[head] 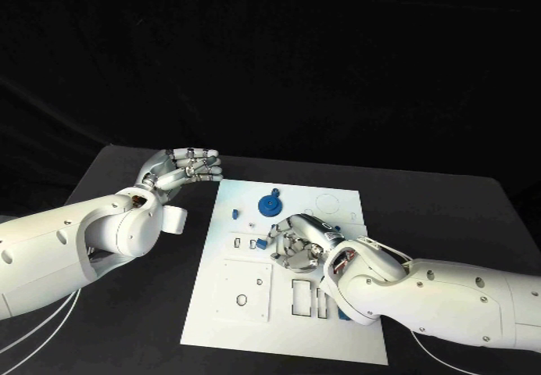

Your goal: Assemble the parts on the task board

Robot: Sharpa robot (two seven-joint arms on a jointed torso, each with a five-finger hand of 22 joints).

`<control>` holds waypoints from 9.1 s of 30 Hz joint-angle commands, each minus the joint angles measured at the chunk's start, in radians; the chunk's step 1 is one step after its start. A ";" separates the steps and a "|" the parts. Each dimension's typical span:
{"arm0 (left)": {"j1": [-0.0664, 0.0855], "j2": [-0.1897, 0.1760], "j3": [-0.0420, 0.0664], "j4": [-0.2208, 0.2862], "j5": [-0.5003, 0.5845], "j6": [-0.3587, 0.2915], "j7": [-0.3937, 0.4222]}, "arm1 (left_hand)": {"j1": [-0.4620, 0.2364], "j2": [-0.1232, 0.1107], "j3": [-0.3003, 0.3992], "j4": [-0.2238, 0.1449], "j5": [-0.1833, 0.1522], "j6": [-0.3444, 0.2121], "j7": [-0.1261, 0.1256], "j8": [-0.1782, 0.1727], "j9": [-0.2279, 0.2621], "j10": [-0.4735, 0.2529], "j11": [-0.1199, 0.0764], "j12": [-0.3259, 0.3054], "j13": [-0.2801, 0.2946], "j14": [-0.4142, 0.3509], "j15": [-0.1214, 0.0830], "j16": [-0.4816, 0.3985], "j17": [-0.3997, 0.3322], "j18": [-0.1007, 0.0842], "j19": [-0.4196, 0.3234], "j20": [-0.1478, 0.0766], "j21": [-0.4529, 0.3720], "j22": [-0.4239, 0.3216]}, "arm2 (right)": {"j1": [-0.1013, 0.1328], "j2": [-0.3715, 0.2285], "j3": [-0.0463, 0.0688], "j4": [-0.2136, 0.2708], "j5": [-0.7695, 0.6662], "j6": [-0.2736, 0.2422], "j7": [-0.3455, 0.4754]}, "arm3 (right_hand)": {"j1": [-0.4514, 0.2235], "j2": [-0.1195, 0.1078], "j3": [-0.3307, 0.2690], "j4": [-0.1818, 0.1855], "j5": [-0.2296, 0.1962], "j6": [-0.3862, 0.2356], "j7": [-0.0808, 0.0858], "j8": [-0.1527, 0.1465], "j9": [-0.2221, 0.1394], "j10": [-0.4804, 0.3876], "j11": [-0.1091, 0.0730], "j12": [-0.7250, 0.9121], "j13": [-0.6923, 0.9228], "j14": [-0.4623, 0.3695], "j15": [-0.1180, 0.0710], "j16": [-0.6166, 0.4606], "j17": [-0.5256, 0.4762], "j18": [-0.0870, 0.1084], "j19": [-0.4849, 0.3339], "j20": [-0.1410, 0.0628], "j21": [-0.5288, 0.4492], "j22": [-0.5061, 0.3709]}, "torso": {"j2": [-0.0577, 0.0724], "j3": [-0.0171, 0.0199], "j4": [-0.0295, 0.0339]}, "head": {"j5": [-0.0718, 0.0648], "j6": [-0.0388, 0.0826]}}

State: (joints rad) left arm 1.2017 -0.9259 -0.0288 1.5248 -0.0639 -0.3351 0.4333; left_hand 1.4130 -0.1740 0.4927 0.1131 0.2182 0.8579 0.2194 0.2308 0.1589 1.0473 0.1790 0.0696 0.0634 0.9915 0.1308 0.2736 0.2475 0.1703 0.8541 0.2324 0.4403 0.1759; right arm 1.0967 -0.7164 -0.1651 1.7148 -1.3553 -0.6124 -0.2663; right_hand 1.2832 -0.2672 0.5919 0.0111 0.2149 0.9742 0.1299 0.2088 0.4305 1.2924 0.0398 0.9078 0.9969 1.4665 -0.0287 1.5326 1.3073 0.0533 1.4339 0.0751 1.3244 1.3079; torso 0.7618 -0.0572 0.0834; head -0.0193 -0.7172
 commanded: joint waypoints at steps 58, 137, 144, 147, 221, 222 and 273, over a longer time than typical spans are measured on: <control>-0.001 0.000 0.000 -0.001 -0.005 0.011 0.007 | -0.009 0.006 0.003 -0.009 -0.004 0.006 0.019 -0.005 -0.002 -0.006 0.003 -0.006 0.000 0.003 0.002 -0.010 0.004 0.009 -0.012 0.000 0.013 0.004 | -0.011 -0.004 0.000 0.028 -0.011 0.029 -0.007 | -0.007 0.001 -0.009 0.002 0.004 0.013 -0.002 -0.007 -0.002 0.018 -0.001 0.035 0.028 0.075 -0.001 -0.005 0.117 0.007 0.005 0.003 -0.001 0.118 | 0.001 0.0001 0.0002 | -0.002 0.001; 0.135 0.239 -0.054 -0.054 -0.840 0.536 -0.943 | -0.354 0.129 -0.261 0.182 -0.163 -0.110 -0.153 0.707 0.356 0.248 -0.184 1.278 1.002 0.508 -0.195 1.172 1.016 -0.049 0.357 -0.184 0.867 0.750 | 0.223 -0.209 0.009 -0.033 0.464 -0.026 0.132 | -0.036 0.008 -0.079 0.057 0.004 -0.036 0.002 0.023 0.019 0.025 0.004 0.128 0.107 0.066 0.003 -0.020 0.079 0.018 -0.021 0.006 -0.062 0.090 | -0.071 0.0128 0.0000 | 0.007 -0.050; 0.135 0.260 -0.055 -0.071 -0.877 0.607 -0.958 | -0.377 0.125 -0.274 0.182 -0.163 -0.112 -0.150 0.696 0.354 0.227 -0.181 1.257 0.969 0.507 -0.193 1.171 1.014 -0.048 0.350 -0.184 0.863 0.743 | 0.222 -0.207 0.009 -0.035 0.464 -0.025 0.129 | -0.036 0.008 -0.079 0.058 0.004 -0.037 0.003 0.023 0.019 0.024 0.004 0.128 0.107 0.066 0.003 -0.021 0.079 0.019 -0.022 0.006 -0.065 0.088 | -0.071 0.0129 -0.0006 | 0.011 -0.053; 0.135 0.268 -0.056 -0.083 -0.884 0.617 -0.961 | -0.377 0.125 -0.274 0.182 -0.163 -0.112 -0.150 0.696 0.354 0.226 -0.181 1.256 0.967 0.507 -0.193 1.170 1.013 -0.048 0.350 -0.184 0.863 0.742 | 0.222 -0.207 0.009 -0.036 0.463 -0.024 0.127 | -0.036 0.008 -0.079 0.058 0.004 -0.037 0.003 0.023 0.019 0.024 0.004 0.128 0.107 0.066 0.003 -0.021 0.079 0.019 -0.022 0.006 -0.065 0.088 | -0.071 0.0131 0.0007 | 0.012 -0.055; 0.127 0.352 -0.088 -0.169 -0.853 0.718 -0.971 | -0.309 0.136 -0.184 0.177 -0.162 -0.099 -0.152 0.675 0.361 0.220 -0.183 1.236 0.946 0.508 -0.194 1.170 1.012 -0.050 0.354 -0.183 0.874 0.760 | 0.217 -0.186 0.004 -0.060 0.533 -0.065 0.205 | 0.004 -0.014 -0.052 0.117 0.005 -0.059 0.004 0.092 0.036 -0.135 0.009 -0.416 -0.422 -0.099 0.005 -0.488 -0.579 0.129 -0.282 0.010 -0.805 -0.355 | -0.068 0.0168 0.0021 | 0.007 -0.075; 0.127 0.352 -0.088 -0.169 -0.852 0.719 -0.971 | -0.309 0.136 -0.184 0.177 -0.162 -0.099 -0.152 0.675 0.361 0.220 -0.183 1.236 0.946 0.508 -0.194 1.170 1.012 -0.050 0.354 -0.183 0.874 0.760 | 0.217 -0.186 0.004 -0.060 0.533 -0.064 0.204 | 0.004 -0.014 -0.052 0.117 0.005 -0.059 0.004 0.092 0.036 -0.135 0.009 -0.416 -0.422 -0.099 0.005 -0.488 -0.579 0.129 -0.282 0.010 -0.805 -0.355 | -0.067 0.0168 0.0022 | 0.006 -0.075; 0.125 0.284 -0.080 -0.109 -0.785 0.600 -0.937 | -0.291 0.041 0.477 -0.083 -0.146 -0.102 -0.146 0.668 0.442 0.223 -0.182 1.198 0.915 0.508 -0.194 1.173 1.011 -0.052 0.354 -0.185 0.895 0.788 | 0.211 -0.191 0.003 -0.060 0.507 -0.050 0.189 | 0.008 -0.016 -0.054 0.114 0.005 -0.057 0.003 0.093 0.035 -0.127 0.007 -0.420 -0.434 -0.090 0.003 -0.491 -0.575 0.129 -0.274 0.009 -0.811 -0.360 | -0.066 0.0194 0.0024 | 0.011 -0.075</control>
State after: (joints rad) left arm 1.3260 -0.6402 -0.1095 1.4076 -0.8668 0.3229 -0.5297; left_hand 1.1274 -0.1330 0.7709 0.2272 0.0699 0.7483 0.0749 0.8943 0.5989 1.2625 -0.0023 1.2663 0.9760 1.4667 -0.0624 1.4442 1.2578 0.1390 1.2040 0.0465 1.3311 0.9628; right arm 1.3086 -0.9072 -0.1618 1.6540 -0.8357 -0.6753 -0.0778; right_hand 1.2805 -0.2803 0.5383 0.1230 0.2149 0.9144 0.1282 0.2979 0.4668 1.1579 0.0485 0.4932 0.5643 1.3664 -0.0251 1.0463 0.7329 0.1777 1.1503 0.0840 0.5188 0.9491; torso 0.6955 -0.0383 0.0861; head -0.0086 -0.7924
